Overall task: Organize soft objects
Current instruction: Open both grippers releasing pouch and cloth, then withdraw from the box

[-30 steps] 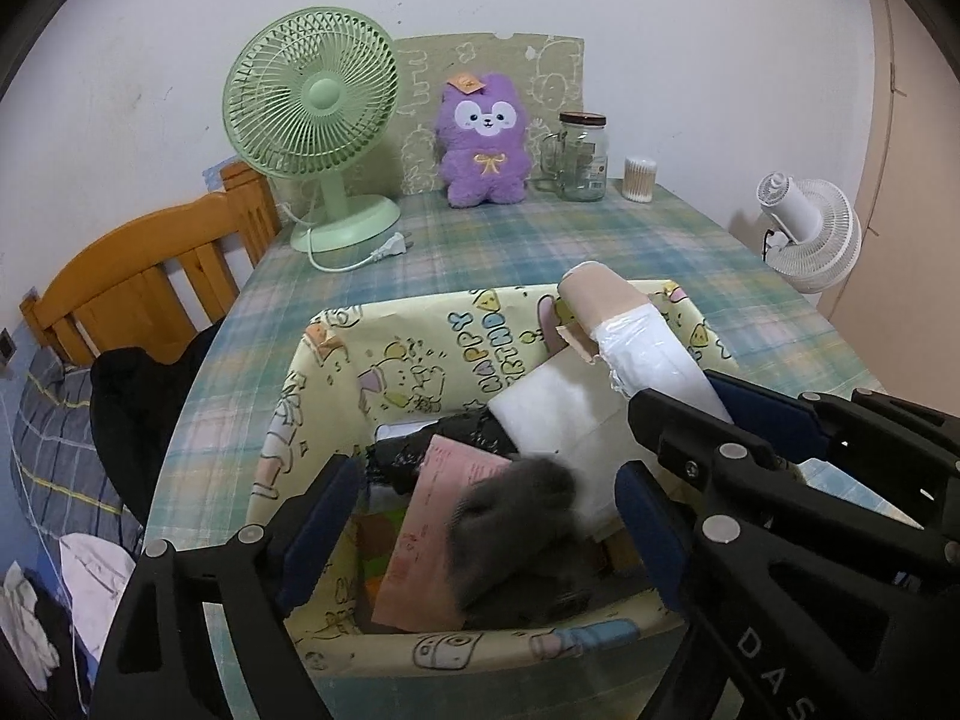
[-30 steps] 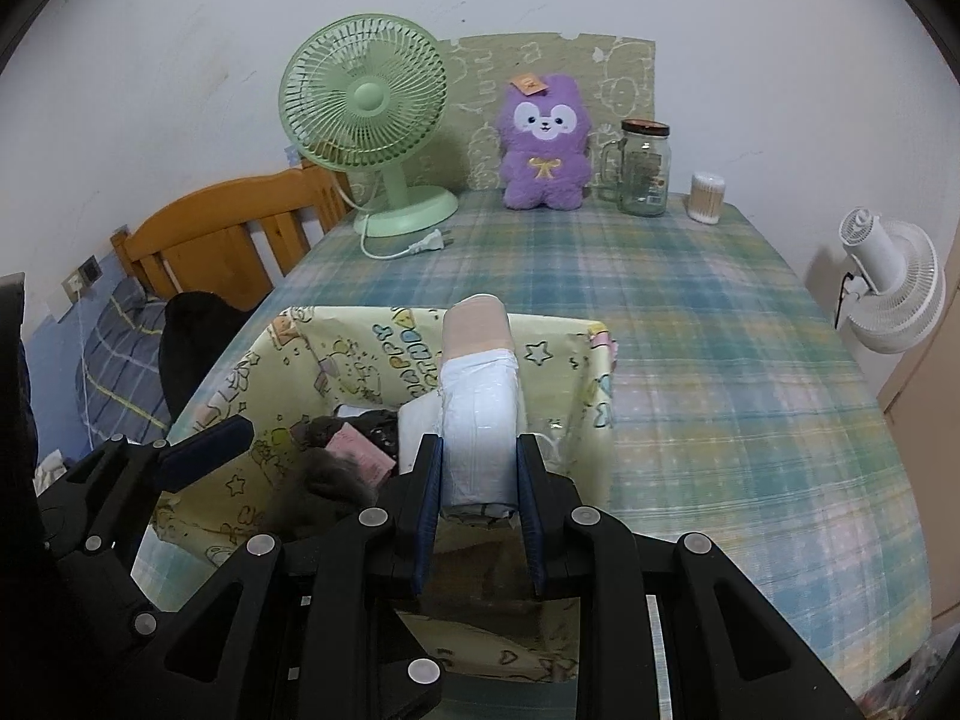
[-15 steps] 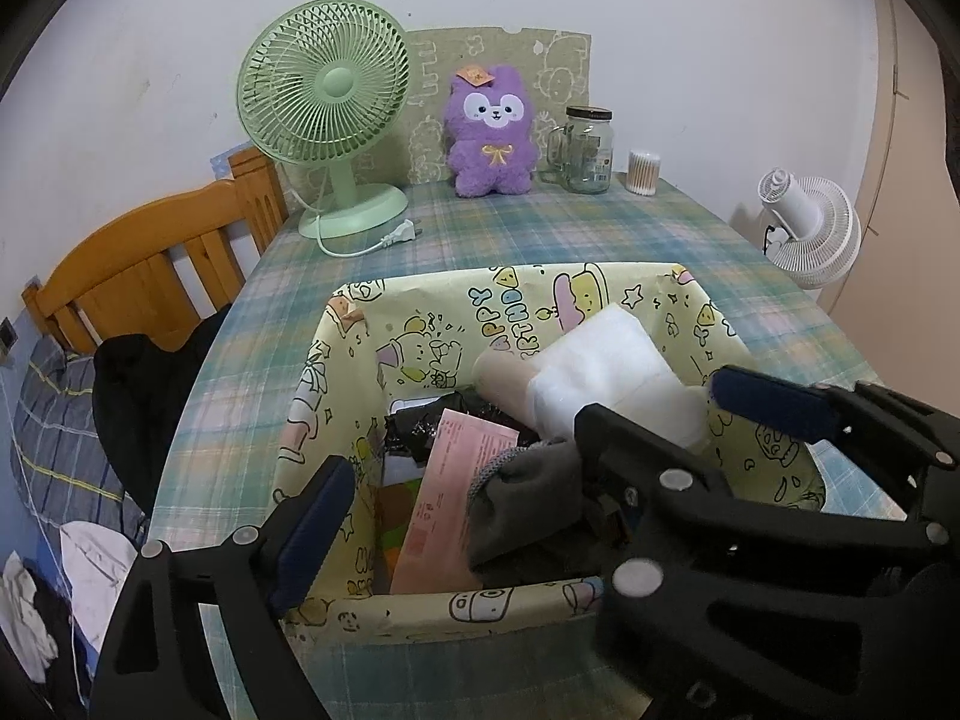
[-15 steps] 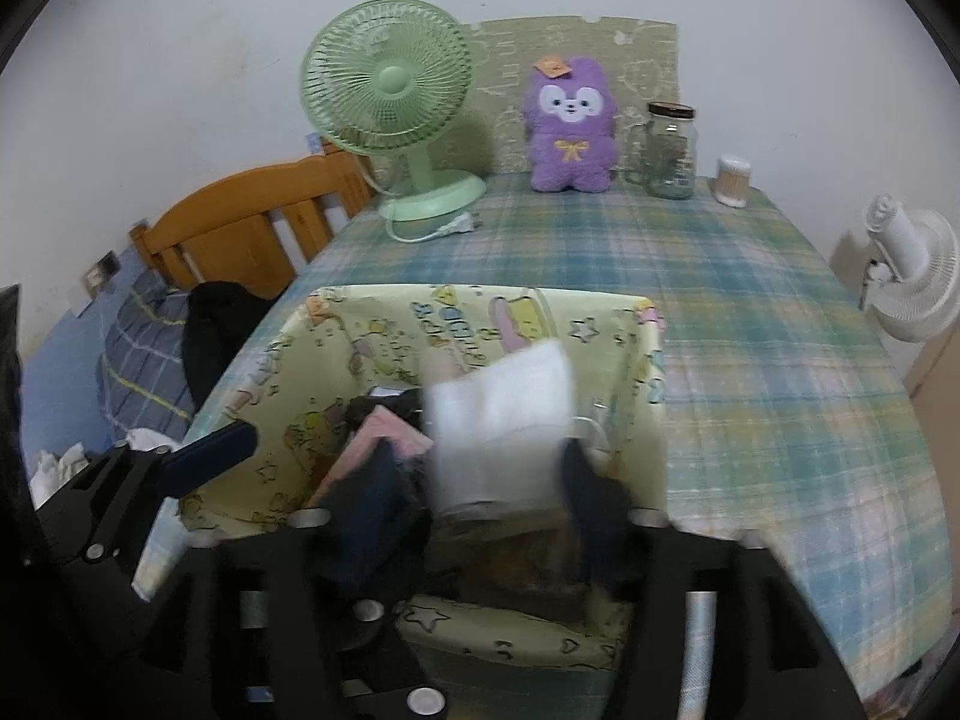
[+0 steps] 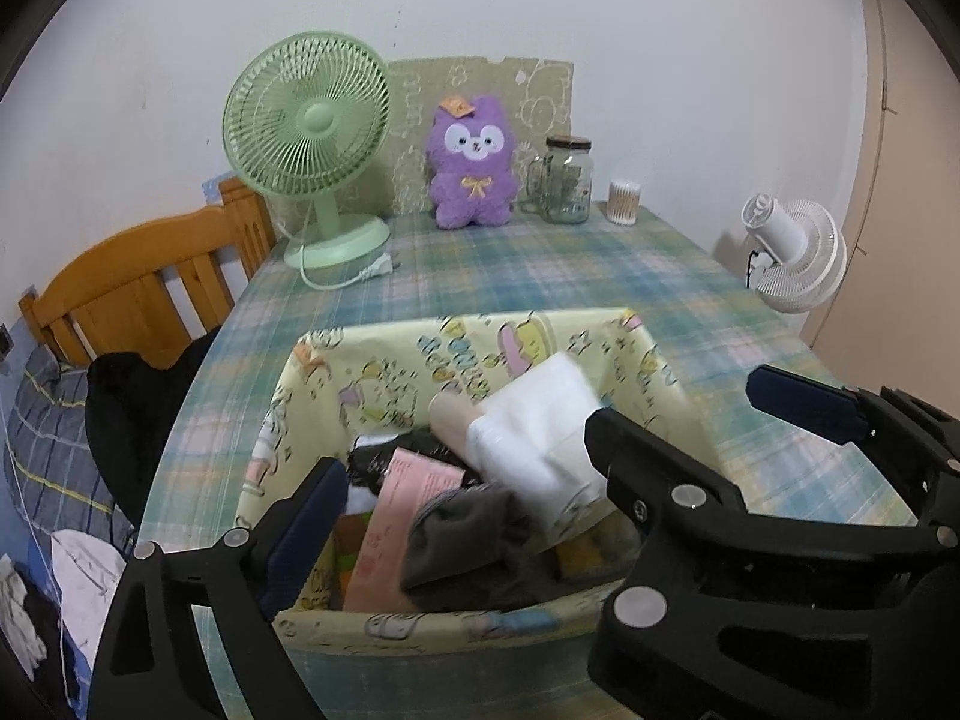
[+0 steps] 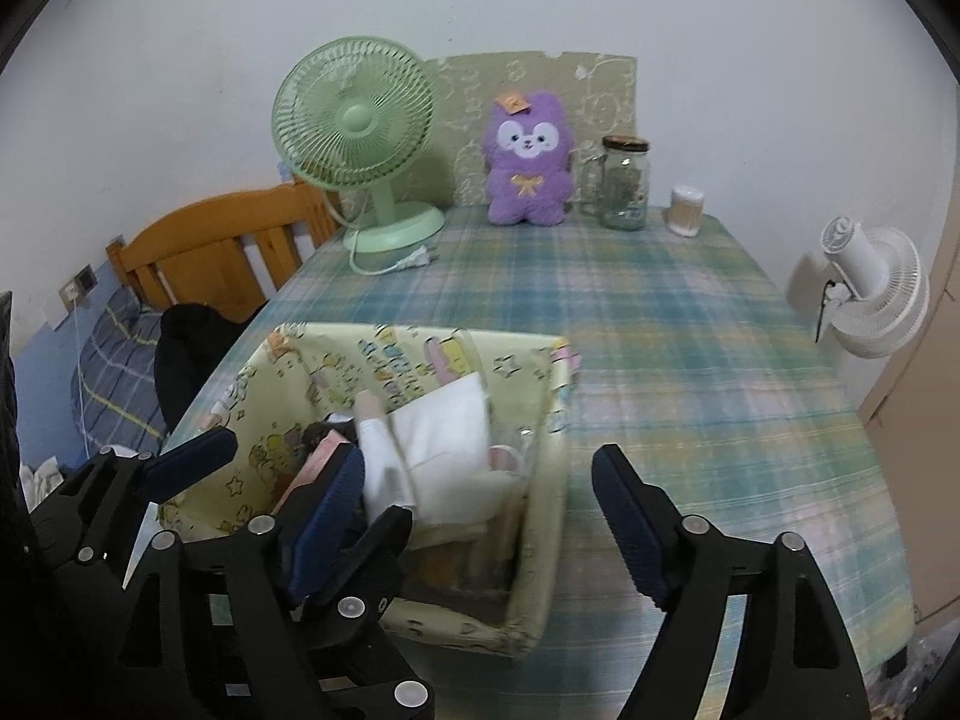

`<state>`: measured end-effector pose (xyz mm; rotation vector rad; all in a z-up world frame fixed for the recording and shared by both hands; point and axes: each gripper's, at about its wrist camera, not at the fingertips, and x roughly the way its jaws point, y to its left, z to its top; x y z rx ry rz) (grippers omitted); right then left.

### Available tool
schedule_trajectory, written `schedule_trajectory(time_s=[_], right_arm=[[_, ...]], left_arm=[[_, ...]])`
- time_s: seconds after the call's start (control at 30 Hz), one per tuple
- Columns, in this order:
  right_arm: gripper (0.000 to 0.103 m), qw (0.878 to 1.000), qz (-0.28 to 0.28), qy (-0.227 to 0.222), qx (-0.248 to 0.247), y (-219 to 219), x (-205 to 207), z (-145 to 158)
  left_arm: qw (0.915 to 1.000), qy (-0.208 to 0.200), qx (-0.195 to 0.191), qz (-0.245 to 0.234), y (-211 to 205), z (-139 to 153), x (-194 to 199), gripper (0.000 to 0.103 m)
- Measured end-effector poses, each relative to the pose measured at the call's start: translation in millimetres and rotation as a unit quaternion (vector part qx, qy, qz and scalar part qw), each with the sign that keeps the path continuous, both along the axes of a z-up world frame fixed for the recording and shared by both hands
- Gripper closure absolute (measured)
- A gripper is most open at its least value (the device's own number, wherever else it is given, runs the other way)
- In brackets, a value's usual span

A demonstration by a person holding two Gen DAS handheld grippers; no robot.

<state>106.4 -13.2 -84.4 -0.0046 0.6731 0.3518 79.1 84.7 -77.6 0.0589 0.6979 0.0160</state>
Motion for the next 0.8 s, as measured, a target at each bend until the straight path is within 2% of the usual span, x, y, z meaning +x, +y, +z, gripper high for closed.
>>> schedule_trajectory(time_s=[0.23, 0.63, 0.8], right_arm=[[0.009, 1.000, -0.019, -0.014, 0.018, -23.9, -3.5, 15.2], [0.005, 0.998, -0.028, -0.061, 0.017, -58.0, -18.0, 48.1], [0.002, 0.995, -0.051, -0.082, 0.016, -77.7, -25.1, 60.7]], left_arm=[[0.9998, -0.017, -0.009, 0.003, -17.7, 16.8, -0.7, 0.004], [0.9985, -0.054, 0.003, 0.009, -51.6, 44.2, -10.0, 0.000], [0.9975, -0.070, 0.004, 0.013, -62.6, 57.4, -15.9, 0.000]])
